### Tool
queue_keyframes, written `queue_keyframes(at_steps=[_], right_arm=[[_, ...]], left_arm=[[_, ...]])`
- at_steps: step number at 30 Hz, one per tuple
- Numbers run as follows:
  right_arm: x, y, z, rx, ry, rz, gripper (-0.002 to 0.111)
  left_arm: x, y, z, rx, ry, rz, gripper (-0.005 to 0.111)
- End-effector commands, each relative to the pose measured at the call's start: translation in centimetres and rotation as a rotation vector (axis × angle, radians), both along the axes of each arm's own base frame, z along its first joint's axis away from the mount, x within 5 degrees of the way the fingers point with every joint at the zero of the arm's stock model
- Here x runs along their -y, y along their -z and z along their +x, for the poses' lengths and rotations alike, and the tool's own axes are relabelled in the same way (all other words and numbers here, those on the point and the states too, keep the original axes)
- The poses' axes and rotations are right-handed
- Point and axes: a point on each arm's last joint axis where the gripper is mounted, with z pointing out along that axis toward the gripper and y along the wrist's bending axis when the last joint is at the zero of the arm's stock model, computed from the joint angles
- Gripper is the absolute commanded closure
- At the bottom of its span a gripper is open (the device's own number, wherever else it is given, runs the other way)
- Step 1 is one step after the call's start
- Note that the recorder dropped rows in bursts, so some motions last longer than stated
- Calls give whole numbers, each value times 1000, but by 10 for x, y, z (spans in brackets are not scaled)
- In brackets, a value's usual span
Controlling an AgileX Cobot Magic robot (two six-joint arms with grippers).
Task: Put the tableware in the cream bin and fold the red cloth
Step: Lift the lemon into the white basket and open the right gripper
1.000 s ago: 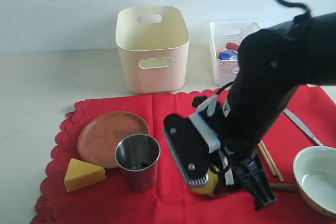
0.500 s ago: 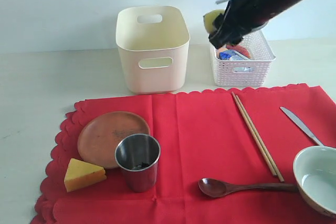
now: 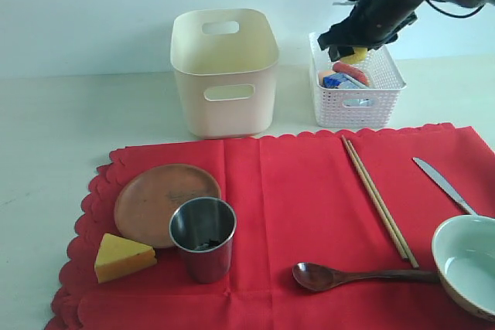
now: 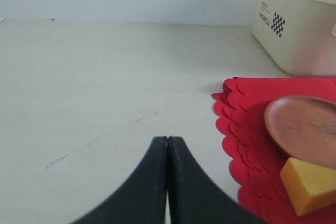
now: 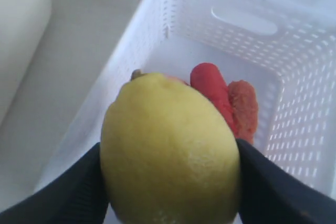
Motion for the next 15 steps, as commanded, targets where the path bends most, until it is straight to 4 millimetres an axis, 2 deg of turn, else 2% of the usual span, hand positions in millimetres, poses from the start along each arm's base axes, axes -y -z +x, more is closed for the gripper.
queue_keyframes(at_steps=[1,3,5,8,10,12,15], right_arm=[[2,23,15,-26,-28,-25,101],[1,30,17,-28,-43,-35,87],[1,30,18,-6,-41,-37,66],[2,17,18,22,-33,-31,29],[2,4,16,38,-28,-25,13],[2,-9,13,40,-31,-26,5],[3,-33,4,34,-34,-27,3]], left_arm=[[0,-3,0,24,6,-5,107],[0,-3,0,24,6,-5,107],[0,-3,0,24,6,-5,107],[0,-3,0,24,6,-5,107],[0,-3,0,24,6,-5,107],[0,-3,0,24,6,-5,107],[0,-3,0,24,6,-5,107]])
